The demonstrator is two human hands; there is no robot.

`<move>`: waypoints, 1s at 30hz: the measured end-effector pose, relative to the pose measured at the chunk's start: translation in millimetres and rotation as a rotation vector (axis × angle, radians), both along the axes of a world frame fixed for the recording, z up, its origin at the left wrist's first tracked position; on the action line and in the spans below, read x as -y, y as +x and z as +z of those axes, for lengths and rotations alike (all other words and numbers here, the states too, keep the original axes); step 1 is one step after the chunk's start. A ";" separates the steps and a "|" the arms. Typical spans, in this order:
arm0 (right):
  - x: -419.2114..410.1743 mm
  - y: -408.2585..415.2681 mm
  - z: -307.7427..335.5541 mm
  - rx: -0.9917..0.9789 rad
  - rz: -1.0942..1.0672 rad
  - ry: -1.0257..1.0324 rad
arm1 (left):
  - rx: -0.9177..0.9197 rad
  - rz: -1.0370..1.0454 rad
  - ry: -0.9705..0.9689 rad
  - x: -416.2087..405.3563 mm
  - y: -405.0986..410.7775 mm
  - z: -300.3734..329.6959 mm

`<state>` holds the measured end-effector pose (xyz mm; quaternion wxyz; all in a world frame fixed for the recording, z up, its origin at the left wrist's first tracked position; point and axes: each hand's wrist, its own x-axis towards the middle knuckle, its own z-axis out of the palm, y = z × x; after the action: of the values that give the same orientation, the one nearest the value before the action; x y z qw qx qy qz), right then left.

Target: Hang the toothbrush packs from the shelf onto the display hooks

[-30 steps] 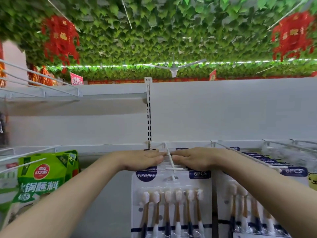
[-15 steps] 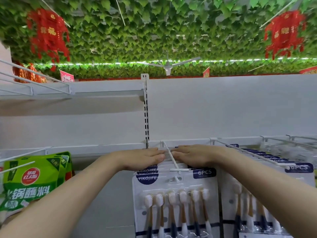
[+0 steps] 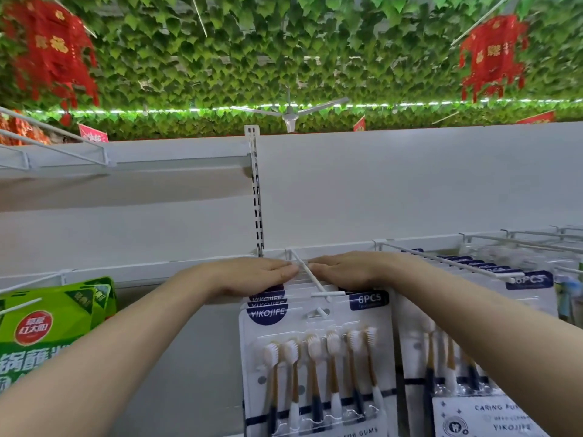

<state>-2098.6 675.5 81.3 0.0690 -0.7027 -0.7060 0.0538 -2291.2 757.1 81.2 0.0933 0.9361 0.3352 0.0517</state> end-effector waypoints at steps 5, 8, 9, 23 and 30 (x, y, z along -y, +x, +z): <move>32.1 3.5 24.5 0.029 0.044 0.192 | 0.026 0.175 0.174 19.7 11.6 36.1; 63.2 16.5 51.3 0.059 0.090 0.330 | 0.098 0.183 0.240 39.0 32.0 61.8; 72.2 24.8 60.9 0.066 0.090 0.375 | 0.131 0.179 0.236 44.7 41.3 68.6; 77.7 198.8 77.4 0.009 0.028 0.229 | -0.163 0.163 0.097 66.7 170.6 75.3; 46.4 214.2 63.2 0.162 0.179 0.012 | -0.235 0.150 0.047 64.3 188.2 56.5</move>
<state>-1884.4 629.0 144.4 0.0107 -0.6386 -0.7695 -0.0012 -2103.0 692.7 137.7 0.0273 0.9099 0.4117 -0.0438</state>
